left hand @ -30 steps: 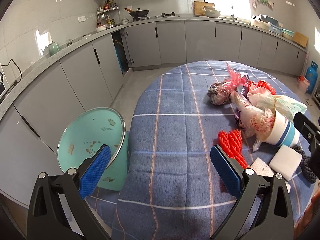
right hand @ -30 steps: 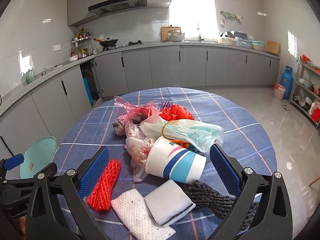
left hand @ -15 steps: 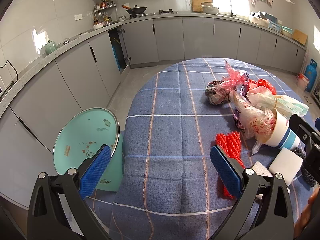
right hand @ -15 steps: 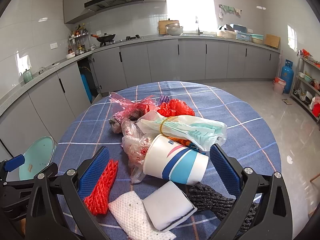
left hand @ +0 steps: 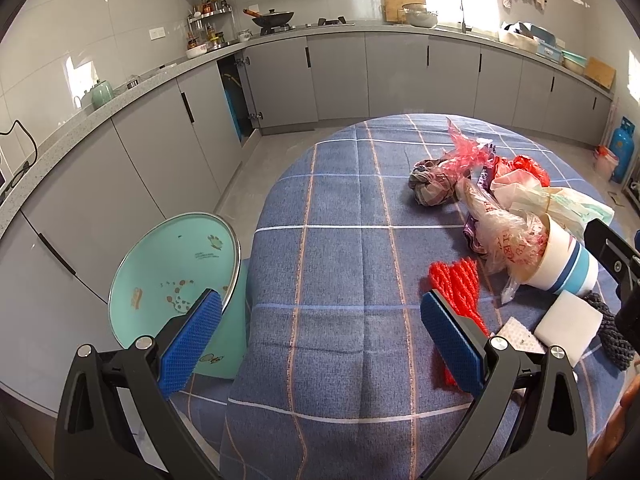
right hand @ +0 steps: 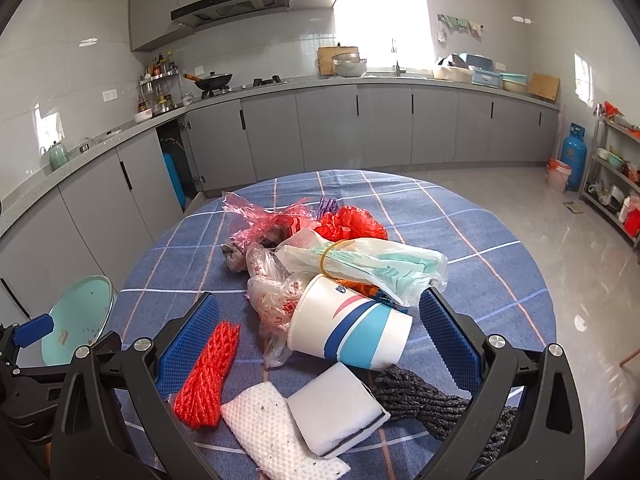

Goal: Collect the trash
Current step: 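Move both tools toward the trash pile on the table, then grasp the red mesh bag with the left tool while the right tool grasps the black scrubber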

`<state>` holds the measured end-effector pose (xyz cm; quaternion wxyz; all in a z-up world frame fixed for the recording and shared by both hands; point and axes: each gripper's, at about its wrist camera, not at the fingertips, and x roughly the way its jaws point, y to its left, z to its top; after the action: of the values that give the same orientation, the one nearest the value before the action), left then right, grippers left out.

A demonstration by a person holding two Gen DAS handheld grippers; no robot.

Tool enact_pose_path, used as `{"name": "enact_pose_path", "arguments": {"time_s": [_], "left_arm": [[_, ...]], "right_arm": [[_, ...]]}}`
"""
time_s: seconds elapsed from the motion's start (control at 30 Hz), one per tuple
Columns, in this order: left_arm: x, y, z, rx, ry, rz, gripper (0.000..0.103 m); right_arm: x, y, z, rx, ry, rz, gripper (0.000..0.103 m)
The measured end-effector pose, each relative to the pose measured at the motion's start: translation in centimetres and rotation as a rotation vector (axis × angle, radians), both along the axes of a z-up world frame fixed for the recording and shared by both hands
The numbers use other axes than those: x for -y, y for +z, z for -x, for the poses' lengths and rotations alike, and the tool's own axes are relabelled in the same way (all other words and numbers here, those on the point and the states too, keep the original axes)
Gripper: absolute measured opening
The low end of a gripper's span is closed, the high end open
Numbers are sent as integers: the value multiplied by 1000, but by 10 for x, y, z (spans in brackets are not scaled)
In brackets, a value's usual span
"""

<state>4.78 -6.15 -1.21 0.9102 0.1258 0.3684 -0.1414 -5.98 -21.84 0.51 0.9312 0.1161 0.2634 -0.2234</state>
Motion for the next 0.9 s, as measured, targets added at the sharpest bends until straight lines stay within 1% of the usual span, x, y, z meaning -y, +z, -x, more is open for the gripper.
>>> {"name": "enact_pose_path", "arguments": {"time_s": [0.43,0.5,0.57,0.73,0.83,0.9], "left_arm": [[4,-6,0,-19,-5,-14,98],[7,-10,0,-26,-13,-16,98],[8,-15,-1,-41,-30,-9,98],[10,-29,2,-71,-79,27,98],[18,-32,3,-107,-120,56,97],[24,-32,4,-117,-141,75,96]], "right_arm": [[3,-4,3,-13,12,8,97],[5,-7,7,-23,14,23,95],[10,-10,13,-38,14,36,86],[34,-23,45,-74,-15,58,77],[44,-27,62,-71,-17,53,76],[48,-28,67,-62,-9,45,75]]}}
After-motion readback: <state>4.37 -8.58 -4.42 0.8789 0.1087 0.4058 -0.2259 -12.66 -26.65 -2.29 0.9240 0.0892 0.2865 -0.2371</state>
